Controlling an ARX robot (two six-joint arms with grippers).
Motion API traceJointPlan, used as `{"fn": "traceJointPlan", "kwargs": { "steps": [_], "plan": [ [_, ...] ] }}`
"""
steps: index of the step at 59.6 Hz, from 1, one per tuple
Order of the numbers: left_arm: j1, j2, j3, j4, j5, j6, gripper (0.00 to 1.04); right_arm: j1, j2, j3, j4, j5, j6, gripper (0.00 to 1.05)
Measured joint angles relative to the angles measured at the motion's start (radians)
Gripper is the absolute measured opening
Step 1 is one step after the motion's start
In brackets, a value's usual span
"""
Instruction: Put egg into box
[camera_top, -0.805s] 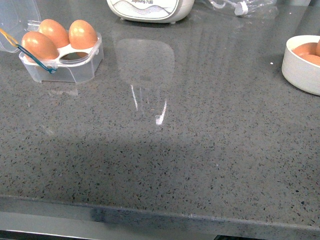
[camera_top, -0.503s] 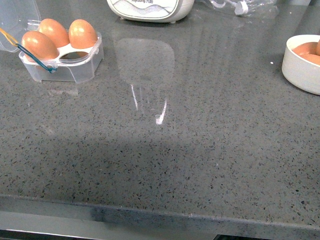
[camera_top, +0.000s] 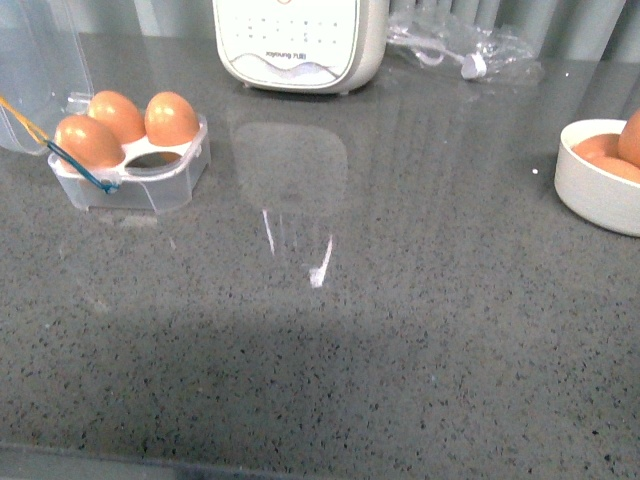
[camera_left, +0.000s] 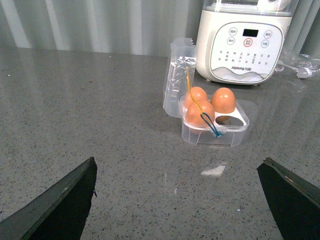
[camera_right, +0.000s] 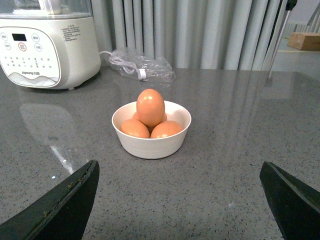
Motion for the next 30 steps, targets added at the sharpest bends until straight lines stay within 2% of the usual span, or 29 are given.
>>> {"fn": "traceJointPlan", "kwargs": {
  "steps": [30],
  "plan": [
    [0.0, 0.0, 0.0, 0.0, 0.0, 0.0, 0.98, 0.0, 0.0, 0.0, 0.0, 0.0, 0.0, 0.97]
  ]
}}
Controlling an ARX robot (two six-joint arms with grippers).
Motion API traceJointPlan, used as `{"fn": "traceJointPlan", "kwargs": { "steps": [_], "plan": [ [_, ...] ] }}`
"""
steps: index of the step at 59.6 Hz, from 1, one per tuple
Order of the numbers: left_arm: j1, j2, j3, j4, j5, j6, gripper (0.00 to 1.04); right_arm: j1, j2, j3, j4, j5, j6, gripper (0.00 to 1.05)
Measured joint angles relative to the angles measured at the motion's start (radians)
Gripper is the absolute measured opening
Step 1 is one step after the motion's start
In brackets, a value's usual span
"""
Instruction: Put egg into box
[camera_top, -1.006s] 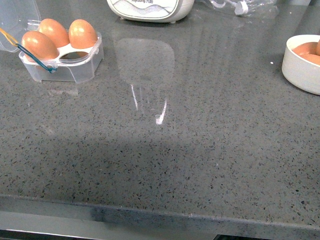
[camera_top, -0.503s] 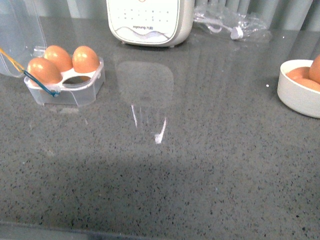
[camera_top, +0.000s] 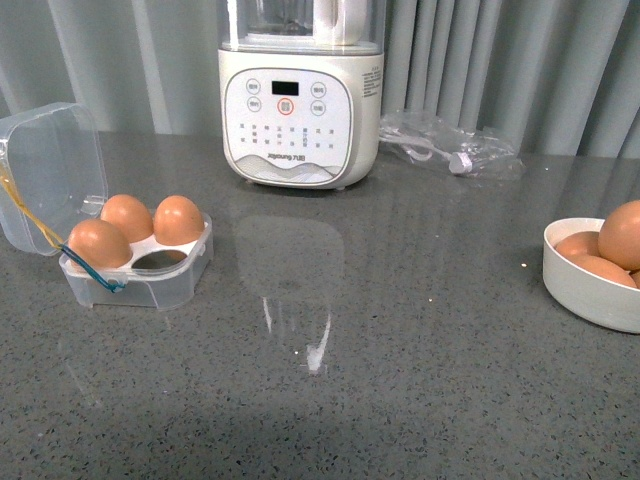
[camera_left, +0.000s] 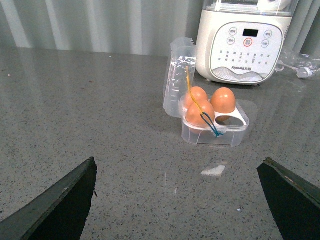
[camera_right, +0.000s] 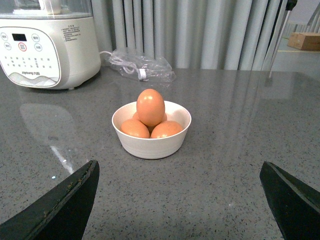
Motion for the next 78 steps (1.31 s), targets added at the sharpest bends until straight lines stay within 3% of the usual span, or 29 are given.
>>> {"fn": "traceJointPlan", "kwargs": {
  "steps": [38, 46, 57, 63, 71, 78],
  "plan": [
    [0.0, 0.0, 0.0, 0.0, 0.0, 0.0, 0.98, 0.0, 0.0, 0.0, 0.001, -0.002, 0.003, 0.97],
    [0.0, 0.0, 0.0, 0.0, 0.0, 0.0, 0.98, -0.003, 0.013, -0.001, 0.179, -0.035, 0.1, 0.97],
    [0.0, -0.001, 0.0, 0.0, 0.0, 0.0, 0.98, 0.004, 0.452, 0.059, 0.608, -0.024, 0.117, 0.97],
    [0.0, -0.001, 0.0, 0.0, 0.0, 0.0, 0.98, 0.019, 0.797, 0.207, 0.812, 0.008, 0.091, 0.97],
    [0.0, -0.001, 0.0, 0.0, 0.0, 0.0, 0.98, 0.038, 1.1, 0.378, 0.783, 0.023, 0.069, 0.97],
    [0.0, -0.001, 0.0, 0.0, 0.0, 0.0, 0.98, 0.061, 1.293, 0.533, 0.662, 0.012, 0.065, 0.97]
  ]
}}
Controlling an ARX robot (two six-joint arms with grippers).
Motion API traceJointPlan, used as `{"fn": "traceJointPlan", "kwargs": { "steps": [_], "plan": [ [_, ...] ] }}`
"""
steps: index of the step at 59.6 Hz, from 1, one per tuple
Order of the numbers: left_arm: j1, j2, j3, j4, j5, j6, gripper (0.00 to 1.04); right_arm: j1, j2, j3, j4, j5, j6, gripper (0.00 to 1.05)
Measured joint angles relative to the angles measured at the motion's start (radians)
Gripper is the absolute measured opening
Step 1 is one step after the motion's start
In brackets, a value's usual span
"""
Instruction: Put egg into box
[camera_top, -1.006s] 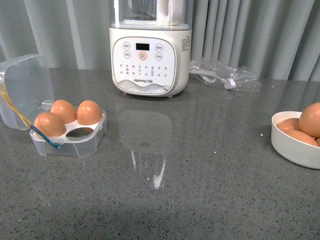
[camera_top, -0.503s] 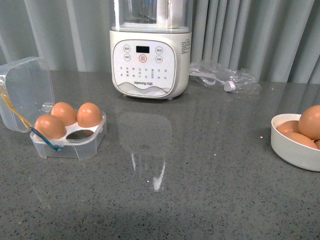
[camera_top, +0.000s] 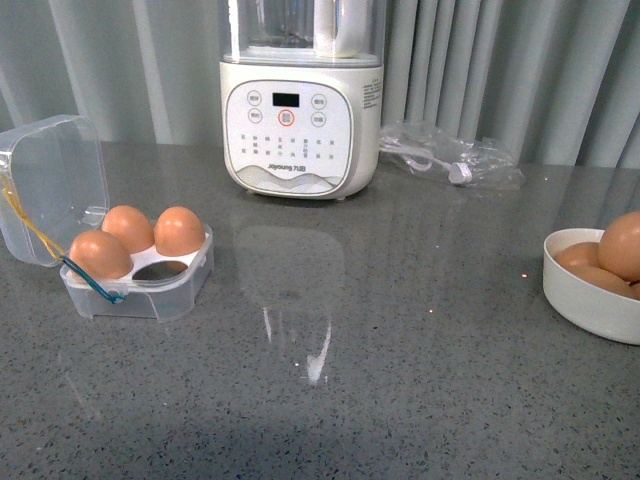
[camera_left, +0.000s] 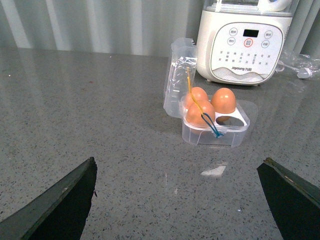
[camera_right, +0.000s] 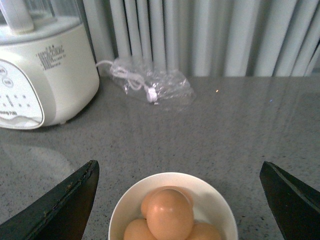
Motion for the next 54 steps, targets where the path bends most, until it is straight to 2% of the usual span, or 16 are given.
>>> {"fn": "traceJointPlan", "kwargs": {
  "steps": [10, 20, 54],
  "plan": [
    [0.0, 0.0, 0.0, 0.0, 0.0, 0.0, 0.98, 0.03, 0.118, 0.151, -0.098, 0.01, -0.036, 0.97],
    [0.0, 0.0, 0.0, 0.0, 0.0, 0.0, 0.98, 0.023, 0.183, 0.195, -0.156, 0.003, -0.043, 0.97],
    [0.0, 0.0, 0.0, 0.0, 0.0, 0.0, 0.98, -0.04, 0.347, 0.154, -0.049, -0.058, -0.062, 0.97]
  ]
}}
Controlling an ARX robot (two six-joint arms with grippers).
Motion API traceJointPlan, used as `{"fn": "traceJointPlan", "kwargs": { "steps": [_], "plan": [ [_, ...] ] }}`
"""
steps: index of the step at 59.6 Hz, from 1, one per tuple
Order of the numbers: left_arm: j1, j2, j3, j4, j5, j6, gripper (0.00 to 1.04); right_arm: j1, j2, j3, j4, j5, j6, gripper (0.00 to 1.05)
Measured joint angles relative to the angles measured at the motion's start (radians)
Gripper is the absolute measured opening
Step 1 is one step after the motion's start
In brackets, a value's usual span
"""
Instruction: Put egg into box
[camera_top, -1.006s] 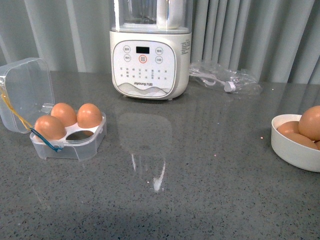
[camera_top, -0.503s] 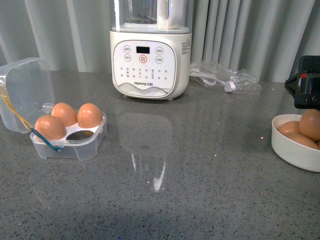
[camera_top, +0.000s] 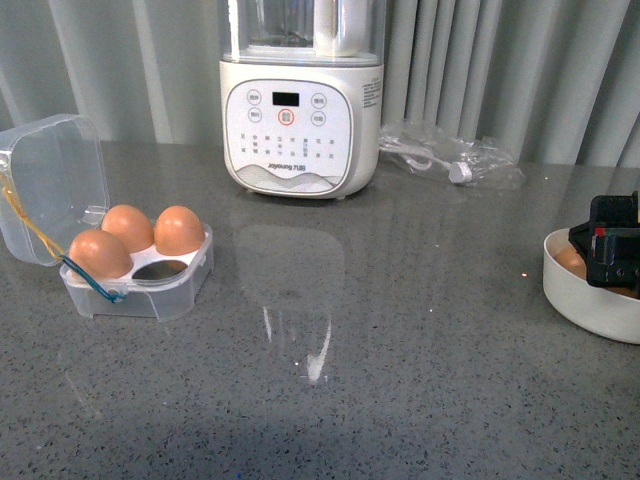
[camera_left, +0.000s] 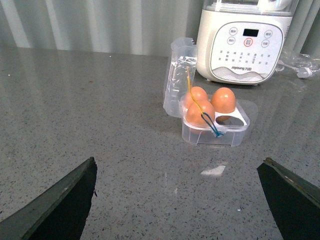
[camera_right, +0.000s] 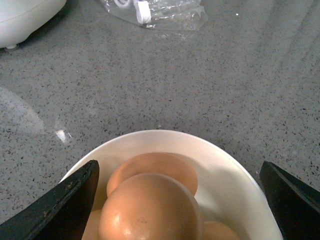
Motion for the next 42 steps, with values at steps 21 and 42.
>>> {"fn": "traceJointPlan", "kwargs": {
  "steps": [21, 42],
  "plan": [
    [0.0, 0.0, 0.0, 0.0, 0.0, 0.0, 0.98, 0.0, 0.002, -0.012, 0.024, -0.003, -0.004, 0.82],
    [0.0, 0.0, 0.0, 0.0, 0.0, 0.0, 0.98, 0.016, -0.016, -0.014, 0.029, 0.002, -0.019, 0.43]
  ]
}}
